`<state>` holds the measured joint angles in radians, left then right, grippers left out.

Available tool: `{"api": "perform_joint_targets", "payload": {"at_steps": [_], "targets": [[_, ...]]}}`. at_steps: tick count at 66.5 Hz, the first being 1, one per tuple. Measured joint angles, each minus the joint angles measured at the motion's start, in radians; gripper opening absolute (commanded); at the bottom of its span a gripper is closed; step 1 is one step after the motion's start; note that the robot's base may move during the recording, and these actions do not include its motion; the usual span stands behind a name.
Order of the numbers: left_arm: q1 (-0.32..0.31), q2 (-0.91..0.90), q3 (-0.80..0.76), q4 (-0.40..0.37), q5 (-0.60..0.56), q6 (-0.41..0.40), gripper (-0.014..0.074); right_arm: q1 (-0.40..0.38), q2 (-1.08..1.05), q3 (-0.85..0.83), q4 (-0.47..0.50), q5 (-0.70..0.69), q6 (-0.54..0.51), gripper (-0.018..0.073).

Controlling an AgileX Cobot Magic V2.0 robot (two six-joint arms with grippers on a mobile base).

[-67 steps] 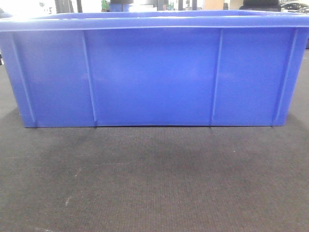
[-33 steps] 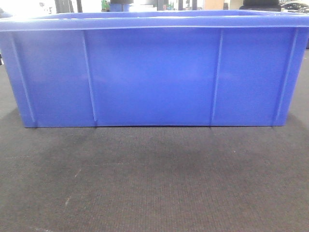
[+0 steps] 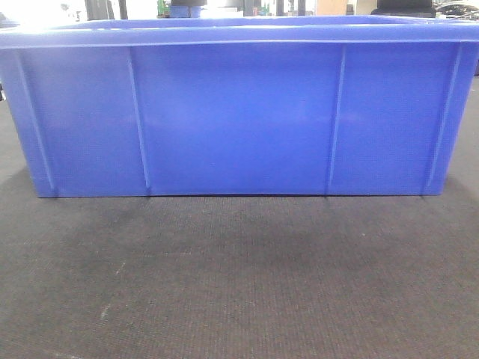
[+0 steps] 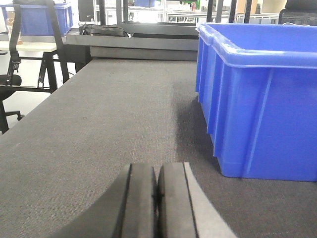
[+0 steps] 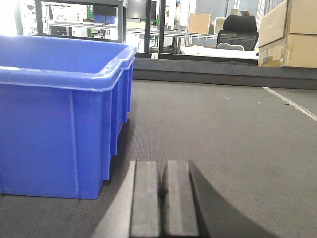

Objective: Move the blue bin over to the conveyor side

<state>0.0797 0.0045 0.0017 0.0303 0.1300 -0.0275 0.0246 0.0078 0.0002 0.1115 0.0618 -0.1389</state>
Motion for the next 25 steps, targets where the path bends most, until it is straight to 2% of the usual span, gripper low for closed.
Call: {"api": "perform_joint_targets", "payload": {"at_steps": [25], "targets": [[0.0,0.0,0.0,0.0,0.0,0.0,-0.0007,0.0,0.0,0.0,0.0,0.0,0.0,-0.0075]]}}
